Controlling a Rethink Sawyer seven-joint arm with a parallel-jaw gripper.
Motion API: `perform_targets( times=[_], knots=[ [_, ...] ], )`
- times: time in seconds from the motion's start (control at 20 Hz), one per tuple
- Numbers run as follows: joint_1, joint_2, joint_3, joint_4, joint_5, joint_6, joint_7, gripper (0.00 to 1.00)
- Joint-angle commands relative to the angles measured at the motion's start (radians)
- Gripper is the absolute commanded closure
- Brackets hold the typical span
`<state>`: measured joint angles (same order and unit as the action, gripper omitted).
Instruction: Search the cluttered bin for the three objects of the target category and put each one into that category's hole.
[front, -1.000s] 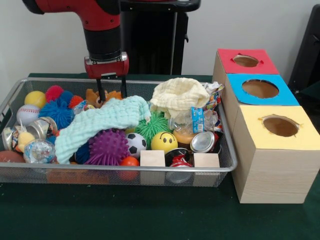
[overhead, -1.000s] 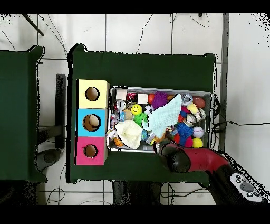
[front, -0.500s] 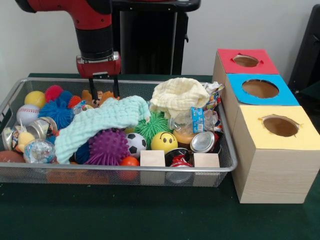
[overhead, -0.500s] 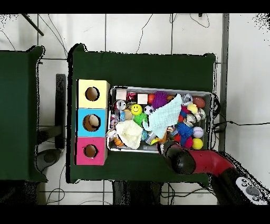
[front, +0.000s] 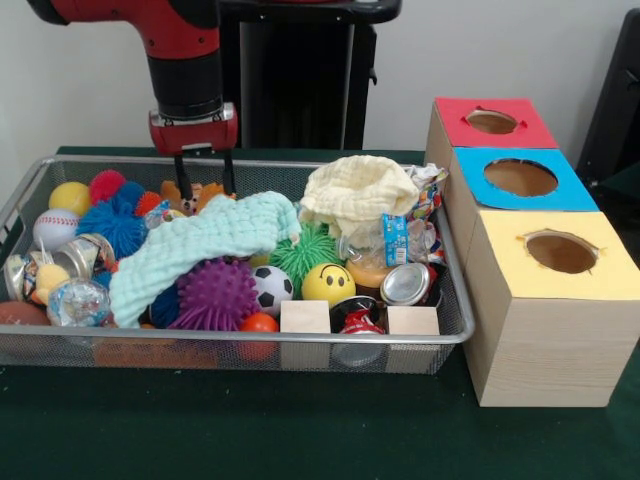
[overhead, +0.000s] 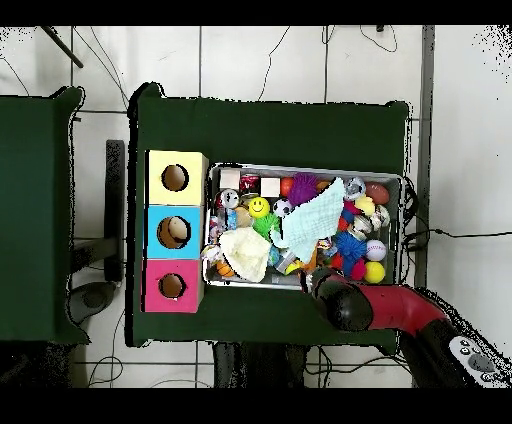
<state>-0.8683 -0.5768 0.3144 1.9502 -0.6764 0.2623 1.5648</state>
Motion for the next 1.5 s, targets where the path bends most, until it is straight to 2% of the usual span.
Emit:
perform_targets(
  times=[0.05, 0.25, 0.45, 0.55, 0.65, 0.9, 1.0, 1.25, 1.5],
  knots=[
    [-0.018, -0.061, 0.017, -0.007, -0.037, 0.091, -0.041, 0.00],
    [-0.042, -0.112, 0.029, 0.029, -0.029, 0.105, -0.060, 0.00],
    [-0.090, -0.225, 0.081, 0.077, 0.022, 0.178, -0.122, 0.00],
    [-0.105, -0.250, 0.100, 0.082, 0.035, 0.208, -0.142, 0.00],
    [-0.109, -0.228, 0.104, 0.069, 0.020, 0.208, -0.134, 0.00],
    [-0.081, -0.084, 0.076, 0.001, -0.057, 0.131, -0.066, 0.00],
    [-0.069, -0.054, 0.065, -0.012, -0.070, 0.107, -0.046, 0.00],
    [-0.003, 0.032, 0.006, -0.028, -0.104, 0.010, 0.048, 0.00],
    [0.019, 0.062, -0.025, -0.040, -0.110, -0.030, 0.075, 0.00]
  ],
)
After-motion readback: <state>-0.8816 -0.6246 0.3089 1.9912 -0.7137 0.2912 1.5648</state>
